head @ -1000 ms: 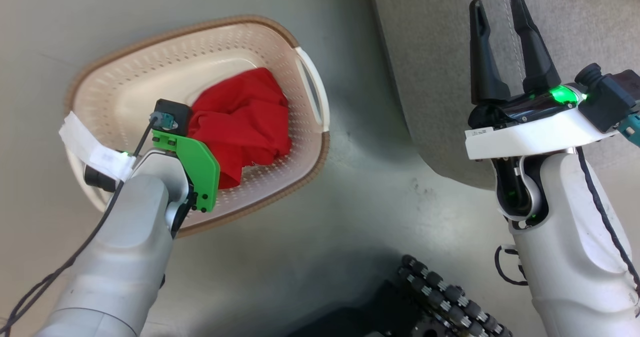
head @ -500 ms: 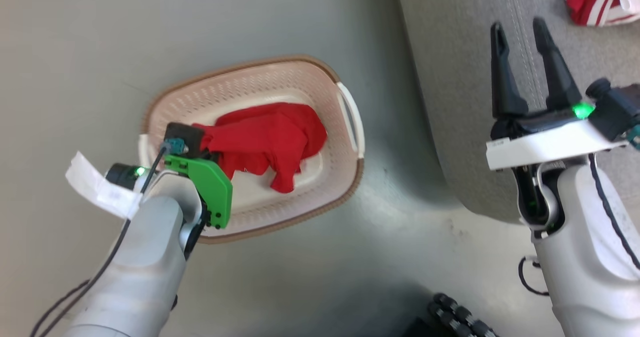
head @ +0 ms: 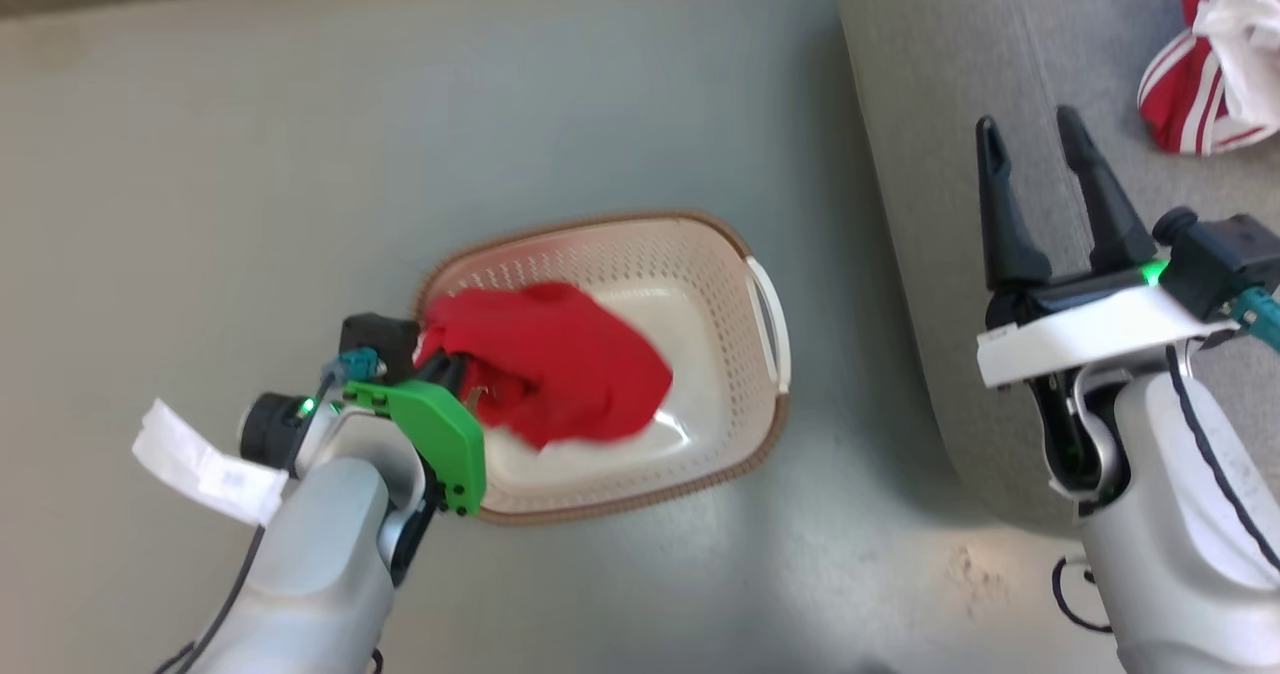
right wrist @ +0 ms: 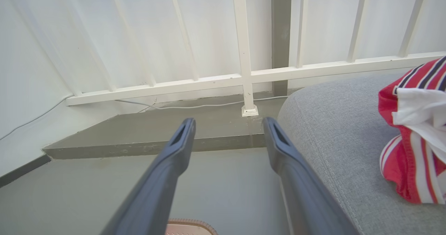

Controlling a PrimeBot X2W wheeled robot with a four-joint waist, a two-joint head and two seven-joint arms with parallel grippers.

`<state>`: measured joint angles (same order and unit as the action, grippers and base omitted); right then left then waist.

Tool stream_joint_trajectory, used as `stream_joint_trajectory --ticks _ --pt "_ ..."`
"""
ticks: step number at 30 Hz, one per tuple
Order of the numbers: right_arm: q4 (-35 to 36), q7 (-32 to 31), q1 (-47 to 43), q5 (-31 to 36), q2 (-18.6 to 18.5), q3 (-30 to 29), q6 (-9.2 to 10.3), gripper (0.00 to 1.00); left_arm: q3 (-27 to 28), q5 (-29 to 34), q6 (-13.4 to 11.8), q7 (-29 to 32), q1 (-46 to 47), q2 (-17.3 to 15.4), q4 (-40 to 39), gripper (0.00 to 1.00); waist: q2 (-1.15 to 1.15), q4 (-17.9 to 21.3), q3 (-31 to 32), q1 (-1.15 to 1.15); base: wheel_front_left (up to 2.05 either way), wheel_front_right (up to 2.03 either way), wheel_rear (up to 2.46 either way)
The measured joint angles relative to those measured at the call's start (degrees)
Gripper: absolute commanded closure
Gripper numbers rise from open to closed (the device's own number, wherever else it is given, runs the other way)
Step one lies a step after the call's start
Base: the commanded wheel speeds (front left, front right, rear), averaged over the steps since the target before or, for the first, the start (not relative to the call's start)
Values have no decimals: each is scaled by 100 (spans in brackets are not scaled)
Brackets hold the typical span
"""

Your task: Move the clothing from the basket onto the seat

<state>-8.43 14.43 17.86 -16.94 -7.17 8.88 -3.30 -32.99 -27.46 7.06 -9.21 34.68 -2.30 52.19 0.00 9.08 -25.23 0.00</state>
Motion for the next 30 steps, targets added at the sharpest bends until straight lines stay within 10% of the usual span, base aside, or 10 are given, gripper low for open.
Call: stream_joint_trajectory --ticks 30 --pt "-581 -144 -1368 -27 69 227 -13 0 -77 -215 -69 -453 -609 19 -926 100 0 -525 2279 0 0 0 0"
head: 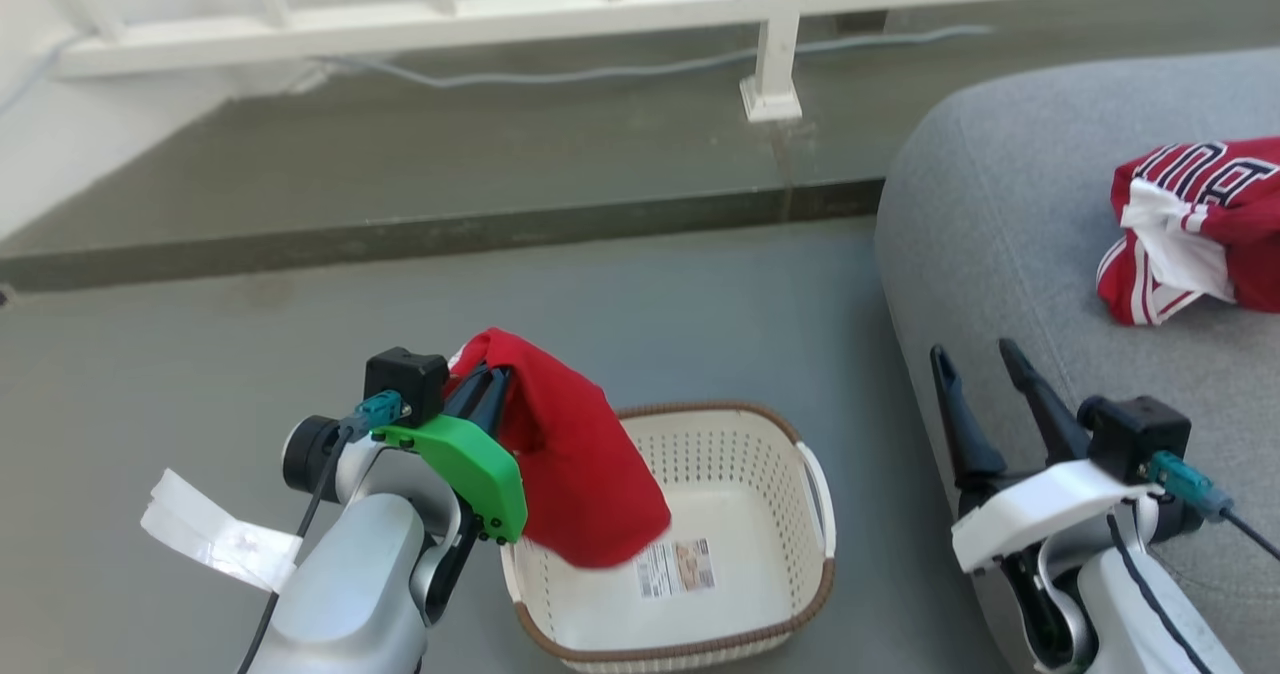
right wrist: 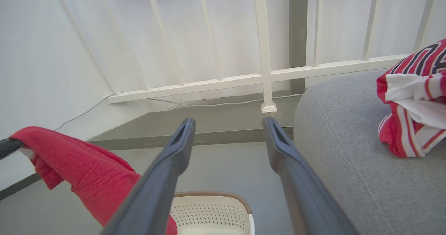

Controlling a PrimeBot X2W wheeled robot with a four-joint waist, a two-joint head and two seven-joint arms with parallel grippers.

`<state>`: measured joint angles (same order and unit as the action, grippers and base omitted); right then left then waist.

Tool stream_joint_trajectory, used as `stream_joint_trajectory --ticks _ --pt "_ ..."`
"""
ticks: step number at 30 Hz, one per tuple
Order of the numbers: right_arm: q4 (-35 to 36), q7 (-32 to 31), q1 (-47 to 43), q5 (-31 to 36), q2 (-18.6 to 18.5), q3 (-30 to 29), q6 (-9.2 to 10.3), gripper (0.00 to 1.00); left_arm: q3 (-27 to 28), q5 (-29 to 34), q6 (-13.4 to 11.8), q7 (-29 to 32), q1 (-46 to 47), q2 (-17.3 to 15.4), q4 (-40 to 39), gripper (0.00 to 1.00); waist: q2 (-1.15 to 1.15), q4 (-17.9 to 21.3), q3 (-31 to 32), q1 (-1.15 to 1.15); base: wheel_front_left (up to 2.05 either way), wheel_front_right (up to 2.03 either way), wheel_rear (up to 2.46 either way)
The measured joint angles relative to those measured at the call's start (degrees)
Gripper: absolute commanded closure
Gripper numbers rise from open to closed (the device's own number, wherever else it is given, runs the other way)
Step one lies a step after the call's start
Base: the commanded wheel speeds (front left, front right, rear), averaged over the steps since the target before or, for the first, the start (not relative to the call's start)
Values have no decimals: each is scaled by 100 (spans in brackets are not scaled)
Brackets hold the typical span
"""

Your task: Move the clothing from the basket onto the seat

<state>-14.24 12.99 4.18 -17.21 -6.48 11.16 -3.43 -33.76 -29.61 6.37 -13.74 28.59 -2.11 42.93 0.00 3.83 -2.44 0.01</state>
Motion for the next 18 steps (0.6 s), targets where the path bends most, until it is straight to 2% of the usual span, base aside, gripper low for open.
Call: stream_joint_trajectory --ticks 10,18 --pt "44 -120 -389 -51 64 59 27 0 3 -1 -83 -2 -266 -2 -396 100 0 -110 587 0 0 0 0" --pt "211 -222 -491 -49 64 147 47 0 15 -3 -133 0 -307 -54 -829 100 0 -198 772 0 0 0 0"
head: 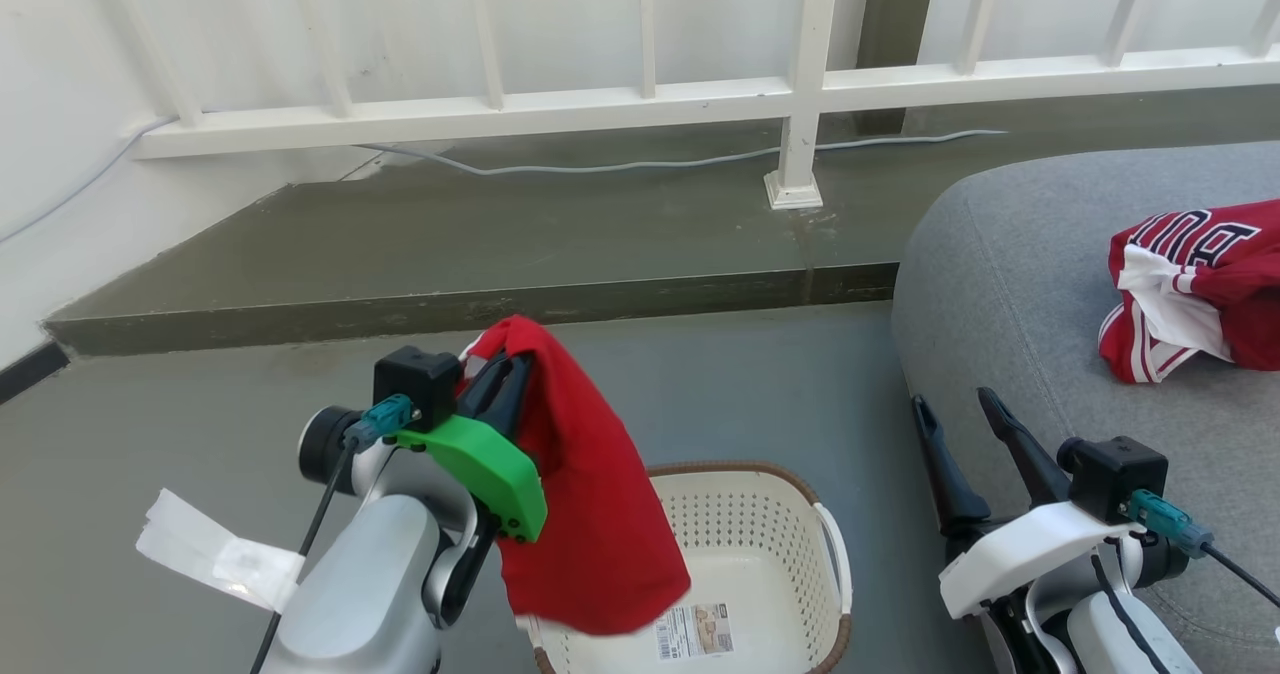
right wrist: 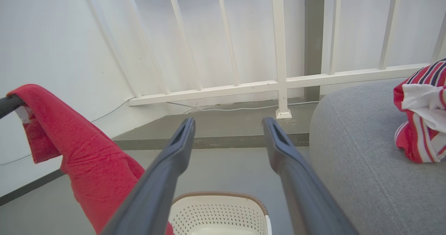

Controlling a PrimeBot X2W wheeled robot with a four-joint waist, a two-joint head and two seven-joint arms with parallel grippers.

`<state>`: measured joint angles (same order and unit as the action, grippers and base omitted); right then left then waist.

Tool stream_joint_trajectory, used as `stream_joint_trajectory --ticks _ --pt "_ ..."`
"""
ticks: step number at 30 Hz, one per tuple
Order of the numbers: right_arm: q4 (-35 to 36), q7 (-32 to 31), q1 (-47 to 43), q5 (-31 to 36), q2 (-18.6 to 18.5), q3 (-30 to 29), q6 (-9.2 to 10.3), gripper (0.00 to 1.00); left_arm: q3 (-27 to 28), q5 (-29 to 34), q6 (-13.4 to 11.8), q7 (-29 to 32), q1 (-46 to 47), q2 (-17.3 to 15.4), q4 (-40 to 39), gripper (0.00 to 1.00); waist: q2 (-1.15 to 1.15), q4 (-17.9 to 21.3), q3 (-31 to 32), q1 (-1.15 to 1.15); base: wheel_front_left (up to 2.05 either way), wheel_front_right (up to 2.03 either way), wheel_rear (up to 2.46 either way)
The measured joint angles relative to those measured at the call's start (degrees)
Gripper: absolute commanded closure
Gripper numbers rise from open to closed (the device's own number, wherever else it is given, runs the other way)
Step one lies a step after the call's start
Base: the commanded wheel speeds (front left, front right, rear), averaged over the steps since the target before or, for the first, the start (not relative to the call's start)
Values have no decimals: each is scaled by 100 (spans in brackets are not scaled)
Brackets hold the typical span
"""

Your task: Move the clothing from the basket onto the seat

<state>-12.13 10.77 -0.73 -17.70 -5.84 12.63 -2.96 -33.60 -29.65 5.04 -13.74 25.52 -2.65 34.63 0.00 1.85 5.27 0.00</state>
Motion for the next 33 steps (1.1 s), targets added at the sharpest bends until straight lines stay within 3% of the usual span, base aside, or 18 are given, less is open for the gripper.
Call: stream_joint_trajectory --ticks 18,33 --pt "357 -183 -133 9 12 334 -58 0 -504 -36 93 423 430 16 -1215 100 0 -50 33 0 0 0 0" --pt "577 -537 -303 10 179 1714 -358 0 -1057 -241 134 836 433 19 -1798 100 0 -199 66 0 0 0 0"
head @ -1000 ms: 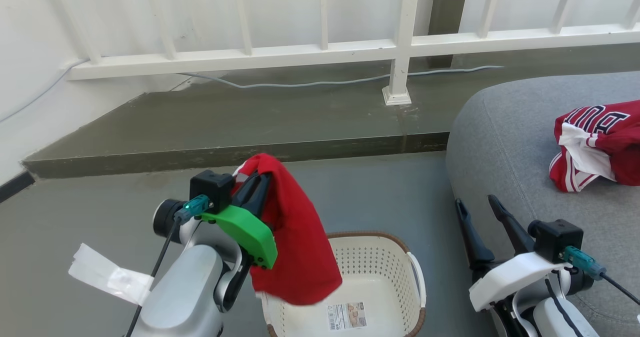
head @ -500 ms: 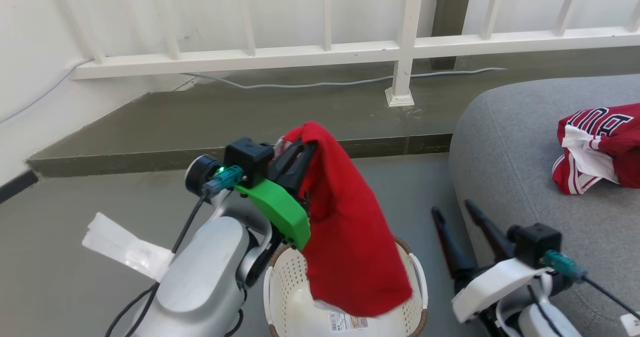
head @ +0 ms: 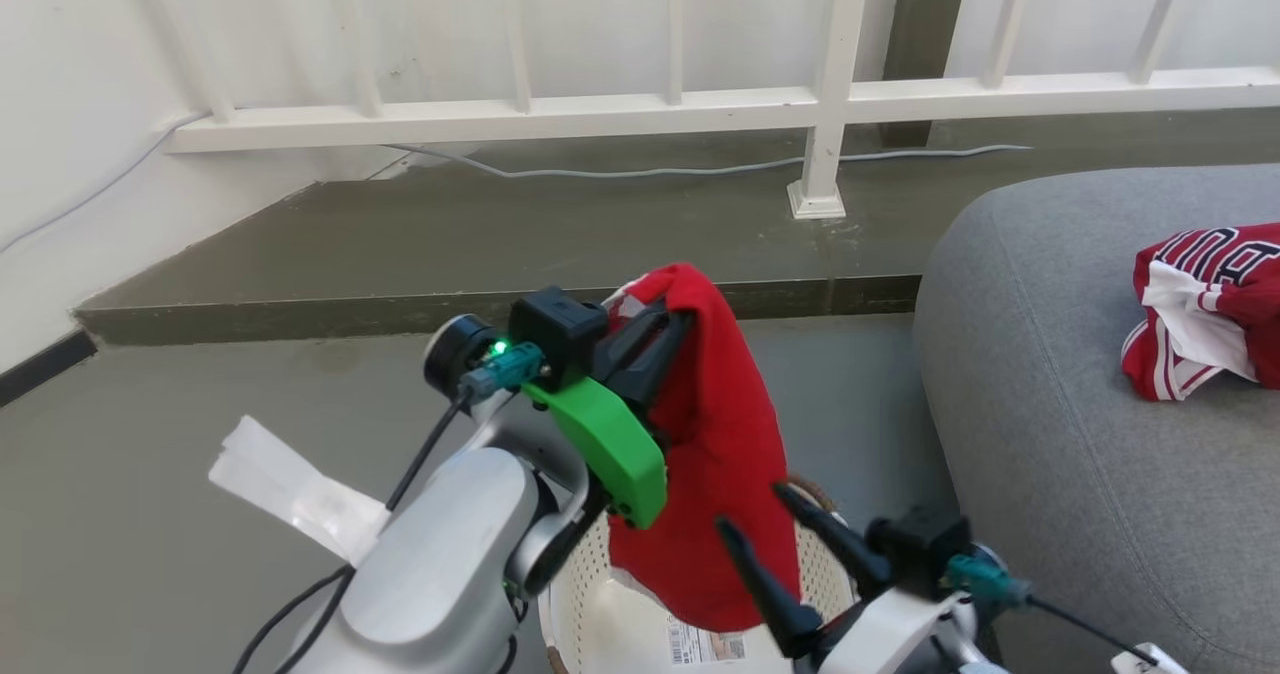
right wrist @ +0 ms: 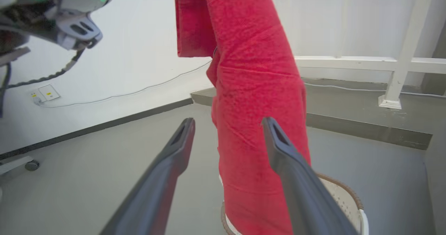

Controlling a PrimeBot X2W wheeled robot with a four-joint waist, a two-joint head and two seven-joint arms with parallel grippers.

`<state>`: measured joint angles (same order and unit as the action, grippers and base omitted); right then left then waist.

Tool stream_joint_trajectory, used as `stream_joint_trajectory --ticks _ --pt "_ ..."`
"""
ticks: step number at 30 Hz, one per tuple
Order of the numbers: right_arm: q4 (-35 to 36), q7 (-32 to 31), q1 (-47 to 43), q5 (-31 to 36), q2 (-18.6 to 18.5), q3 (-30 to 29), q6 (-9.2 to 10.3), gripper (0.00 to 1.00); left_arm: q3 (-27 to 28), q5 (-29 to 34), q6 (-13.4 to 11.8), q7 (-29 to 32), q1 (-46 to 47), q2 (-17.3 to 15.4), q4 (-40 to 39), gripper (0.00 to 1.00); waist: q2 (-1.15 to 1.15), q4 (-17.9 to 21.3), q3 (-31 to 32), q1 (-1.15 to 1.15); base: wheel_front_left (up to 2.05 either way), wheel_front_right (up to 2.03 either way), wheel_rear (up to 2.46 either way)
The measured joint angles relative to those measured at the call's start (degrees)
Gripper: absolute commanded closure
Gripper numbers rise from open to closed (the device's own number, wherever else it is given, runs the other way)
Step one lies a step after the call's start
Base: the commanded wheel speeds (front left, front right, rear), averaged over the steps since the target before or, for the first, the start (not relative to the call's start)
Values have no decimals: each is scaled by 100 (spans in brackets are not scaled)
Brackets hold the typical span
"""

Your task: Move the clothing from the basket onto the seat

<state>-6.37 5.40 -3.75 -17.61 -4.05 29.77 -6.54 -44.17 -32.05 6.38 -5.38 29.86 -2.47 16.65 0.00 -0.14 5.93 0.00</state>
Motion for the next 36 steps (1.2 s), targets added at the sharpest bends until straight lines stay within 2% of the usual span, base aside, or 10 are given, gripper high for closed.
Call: stream_joint_trajectory --ticks 4,10,19,20,21,22,36 --pt "-29 0 44 1 25 174 0 0 -171 -137 1 91 -4 2 -156 100 0 -70 14 0 0 0 0" --pt "-151 9 419 0 32 138 0 0 -292 -209 -5 189 -15 -1 -282 100 0 -183 8 0 0 0 0" --pt "-565 10 805 0 34 121 0 1 -336 -213 -165 283 -27 -4 -456 100 0 -249 -12 0 0 0 0" --pt "-627 10 860 0 35 122 0 29 -359 -213 -188 283 -29 -4 -477 100 0 -251 -15 0 0 0 0" --pt "-698 10 917 0 35 131 0 71 -376 -213 -189 290 -30 -4 -501 100 0 -253 -19 0 0 0 0" --pt "-769 10 972 1 34 147 0 100 -394 -223 -190 291 -35 -5 -542 100 0 -256 -23 0 0 0 0" --pt "-1259 121 1250 -123 47 266 -1 100 -497 -259 -339 468 -106 -8 -702 100 0 -326 -63 0 0 0 0"
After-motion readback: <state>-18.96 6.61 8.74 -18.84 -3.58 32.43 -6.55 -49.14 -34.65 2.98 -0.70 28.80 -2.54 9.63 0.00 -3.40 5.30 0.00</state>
